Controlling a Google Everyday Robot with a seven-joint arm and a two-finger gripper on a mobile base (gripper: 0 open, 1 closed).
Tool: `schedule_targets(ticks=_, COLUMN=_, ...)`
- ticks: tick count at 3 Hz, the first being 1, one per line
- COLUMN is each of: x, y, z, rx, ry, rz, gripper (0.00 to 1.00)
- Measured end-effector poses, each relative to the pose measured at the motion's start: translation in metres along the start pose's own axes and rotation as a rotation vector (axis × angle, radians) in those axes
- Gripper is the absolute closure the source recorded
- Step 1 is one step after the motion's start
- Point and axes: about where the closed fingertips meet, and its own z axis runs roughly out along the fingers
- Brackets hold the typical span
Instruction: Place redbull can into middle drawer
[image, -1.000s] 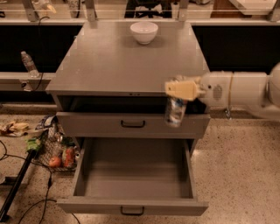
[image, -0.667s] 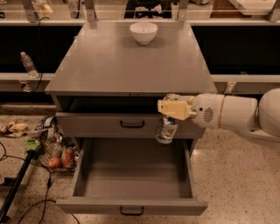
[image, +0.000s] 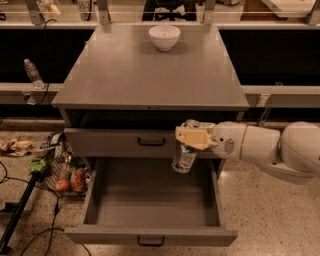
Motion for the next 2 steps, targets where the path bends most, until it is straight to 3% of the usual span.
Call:
schedule_targets(ticks=1, x=0.031, y=-0.027, z=0.019, rx=-0.074, ry=-0.065, rz=-0.065, gripper=1.00)
schedule_targets(ticks=2, x=0.070, y=-0.069, z=0.043, rx=-0.173, ry=-0.083, rz=-0.193, gripper=1.00)
